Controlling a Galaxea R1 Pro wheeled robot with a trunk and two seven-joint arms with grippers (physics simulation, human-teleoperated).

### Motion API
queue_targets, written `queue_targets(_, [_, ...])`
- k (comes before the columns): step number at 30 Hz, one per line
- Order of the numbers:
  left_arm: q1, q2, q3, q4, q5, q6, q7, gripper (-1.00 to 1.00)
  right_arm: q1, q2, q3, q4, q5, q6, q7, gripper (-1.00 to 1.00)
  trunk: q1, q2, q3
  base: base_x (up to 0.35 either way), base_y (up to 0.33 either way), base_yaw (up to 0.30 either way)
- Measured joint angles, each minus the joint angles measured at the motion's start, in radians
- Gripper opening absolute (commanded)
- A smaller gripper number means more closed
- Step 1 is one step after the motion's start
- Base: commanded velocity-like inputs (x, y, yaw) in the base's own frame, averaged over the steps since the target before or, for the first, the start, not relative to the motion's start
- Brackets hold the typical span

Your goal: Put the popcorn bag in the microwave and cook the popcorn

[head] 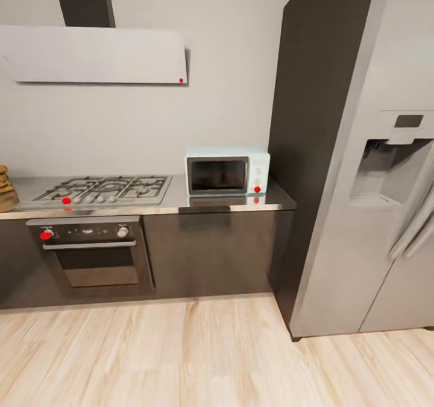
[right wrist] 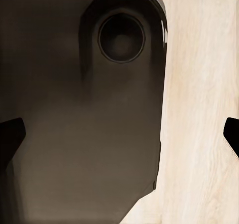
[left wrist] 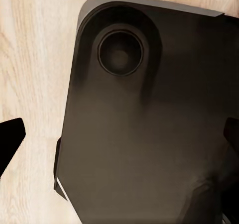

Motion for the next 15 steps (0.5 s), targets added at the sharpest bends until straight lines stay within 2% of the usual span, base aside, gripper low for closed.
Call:
queue_targets(9, [0.0, -0.001, -0.001, 0.0, -0.001, 0.0, 0.0, 1.0, 0.0, -0.002, 0.0, 0.0, 0.001, -0.029, 0.0, 1.0, 0.0, 0.0, 0.0, 0.278, -0.003, 0.0])
queue_targets(15, [0.0, -0.001, -0.001, 0.0, -0.001, 0.0, 0.0, 1.0, 0.0, -0.001, 0.001, 0.0, -0.001, -0.03, 0.0, 1.0, 0.0, 0.0, 0.0, 0.278, -0.1, 0.0])
